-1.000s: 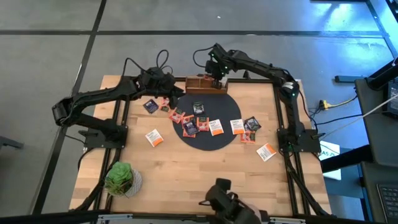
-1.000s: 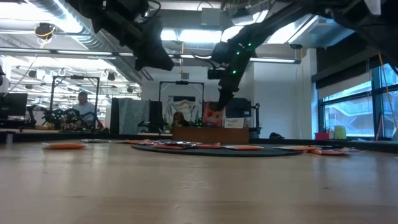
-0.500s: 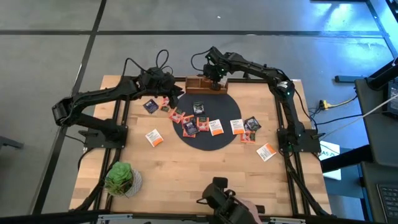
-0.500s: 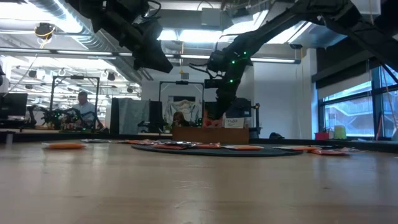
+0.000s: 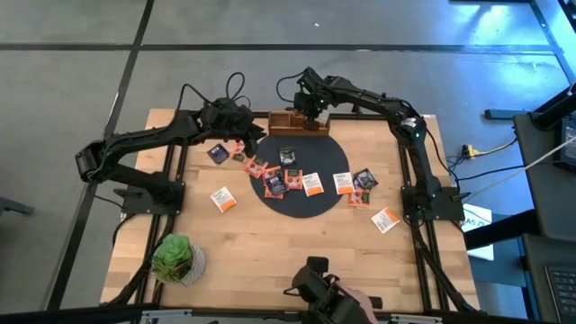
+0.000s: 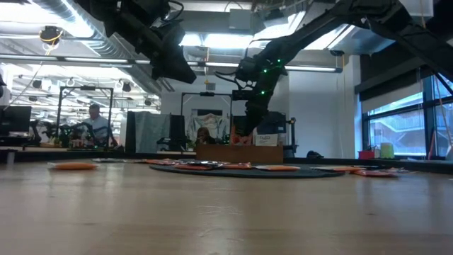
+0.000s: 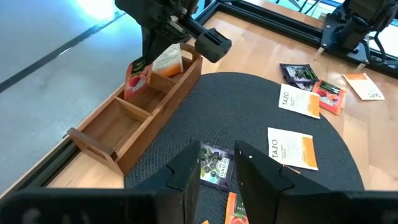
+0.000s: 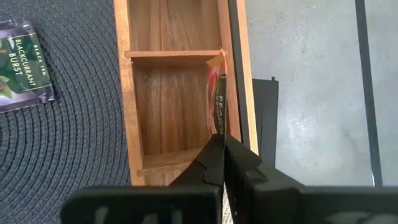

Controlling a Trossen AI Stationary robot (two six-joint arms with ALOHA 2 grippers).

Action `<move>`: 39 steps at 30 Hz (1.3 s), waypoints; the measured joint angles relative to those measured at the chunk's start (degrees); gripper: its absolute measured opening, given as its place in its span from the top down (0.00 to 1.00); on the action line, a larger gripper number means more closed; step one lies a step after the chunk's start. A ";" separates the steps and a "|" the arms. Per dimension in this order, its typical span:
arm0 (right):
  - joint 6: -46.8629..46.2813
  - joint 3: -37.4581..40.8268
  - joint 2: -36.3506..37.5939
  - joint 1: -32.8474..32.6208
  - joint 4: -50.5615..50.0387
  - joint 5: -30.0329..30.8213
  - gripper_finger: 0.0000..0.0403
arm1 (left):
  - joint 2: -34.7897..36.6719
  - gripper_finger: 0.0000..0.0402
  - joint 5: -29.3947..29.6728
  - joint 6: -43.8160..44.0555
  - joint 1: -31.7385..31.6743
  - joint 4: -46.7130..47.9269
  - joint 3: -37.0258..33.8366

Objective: Pick & Place Tea
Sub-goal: Put the orange tea bag into the middle section of the wooden organizer, then put the purple tea bag into the left section of the wooden organizer

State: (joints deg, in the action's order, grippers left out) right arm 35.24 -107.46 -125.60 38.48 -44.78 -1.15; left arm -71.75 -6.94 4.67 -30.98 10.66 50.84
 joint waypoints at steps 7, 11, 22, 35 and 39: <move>-0.06 0.02 0.00 0.00 0.04 0.04 0.97 | 0.00 0.77 0.00 0.00 0.00 0.02 -0.01; -0.09 0.02 0.00 0.00 0.33 0.07 0.94 | 0.00 0.77 0.02 0.00 0.00 0.02 -0.01; -0.25 0.04 0.00 -0.02 1.33 1.45 0.85 | 0.00 0.77 0.02 0.02 0.00 0.02 -0.01; -13.07 -8.69 2.09 -0.51 -0.24 14.61 0.82 | -0.02 0.77 -0.47 0.82 0.47 -0.17 -0.01; -20.72 -10.82 3.93 -1.41 -7.82 -7.83 0.82 | -0.02 0.77 -1.04 2.16 2.12 -1.94 -0.01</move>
State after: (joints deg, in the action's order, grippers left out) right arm 14.52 -118.28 -121.67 37.06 -52.60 -8.97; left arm -71.77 -7.97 6.83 -28.86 8.71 50.83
